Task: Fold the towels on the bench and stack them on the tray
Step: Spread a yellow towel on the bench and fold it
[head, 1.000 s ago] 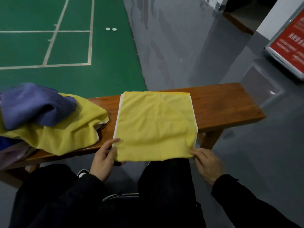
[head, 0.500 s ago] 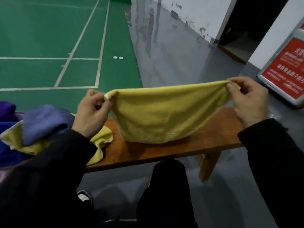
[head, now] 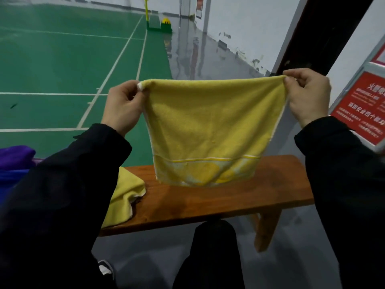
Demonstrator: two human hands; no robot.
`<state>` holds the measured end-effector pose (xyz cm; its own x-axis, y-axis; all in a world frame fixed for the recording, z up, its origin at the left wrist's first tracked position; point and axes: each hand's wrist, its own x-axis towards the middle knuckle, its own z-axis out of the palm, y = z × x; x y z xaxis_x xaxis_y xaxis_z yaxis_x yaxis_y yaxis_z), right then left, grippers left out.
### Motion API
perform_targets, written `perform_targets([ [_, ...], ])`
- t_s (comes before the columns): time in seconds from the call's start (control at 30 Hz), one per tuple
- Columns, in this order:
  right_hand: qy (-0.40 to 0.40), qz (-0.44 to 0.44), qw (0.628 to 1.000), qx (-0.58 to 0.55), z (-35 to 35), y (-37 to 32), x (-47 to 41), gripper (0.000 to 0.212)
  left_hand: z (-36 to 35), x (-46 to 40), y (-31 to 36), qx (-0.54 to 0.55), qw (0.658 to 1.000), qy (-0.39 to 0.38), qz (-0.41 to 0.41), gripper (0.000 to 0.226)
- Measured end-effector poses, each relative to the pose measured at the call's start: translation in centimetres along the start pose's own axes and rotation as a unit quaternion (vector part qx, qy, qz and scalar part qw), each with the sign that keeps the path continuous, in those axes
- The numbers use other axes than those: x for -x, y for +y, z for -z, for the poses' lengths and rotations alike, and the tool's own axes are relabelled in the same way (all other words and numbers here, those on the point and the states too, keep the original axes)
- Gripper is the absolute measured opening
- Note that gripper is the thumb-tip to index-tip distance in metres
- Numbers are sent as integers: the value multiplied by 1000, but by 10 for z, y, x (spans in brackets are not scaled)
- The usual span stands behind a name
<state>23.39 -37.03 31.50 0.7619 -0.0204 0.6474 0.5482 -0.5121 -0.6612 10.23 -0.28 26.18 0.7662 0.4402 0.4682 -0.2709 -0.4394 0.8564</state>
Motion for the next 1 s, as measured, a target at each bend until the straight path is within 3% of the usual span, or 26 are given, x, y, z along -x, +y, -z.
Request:
perform_targets([
  [0.27, 6, -1, 1000, -15, 10, -12, 3, 22, 2, 1, 16, -1, 999, 15, -31, 18],
  [0.43, 80, -70, 971, -215, 8, -22, 12, 25, -3, 15, 20, -27, 994, 39, -96, 21],
  [0.53, 72, -106, 952, -276, 2, -28, 7, 27, -6, 12, 28, -50, 992, 49, -104, 17],
  [0.7, 71, -130, 952, -267, -12, -17, -4, 27, 0, -3, 19, -37, 996, 54, -59, 19],
  [0.87, 13, -171, 964, -206, -32, 11, -9, 17, -4, -12, -10, -53, 998, 33, 5, 21],
  [1.0, 12, -156, 968, -195, -40, 22, -10, 18, -8, -21, -16, -20, 999, 18, 28, 20],
])
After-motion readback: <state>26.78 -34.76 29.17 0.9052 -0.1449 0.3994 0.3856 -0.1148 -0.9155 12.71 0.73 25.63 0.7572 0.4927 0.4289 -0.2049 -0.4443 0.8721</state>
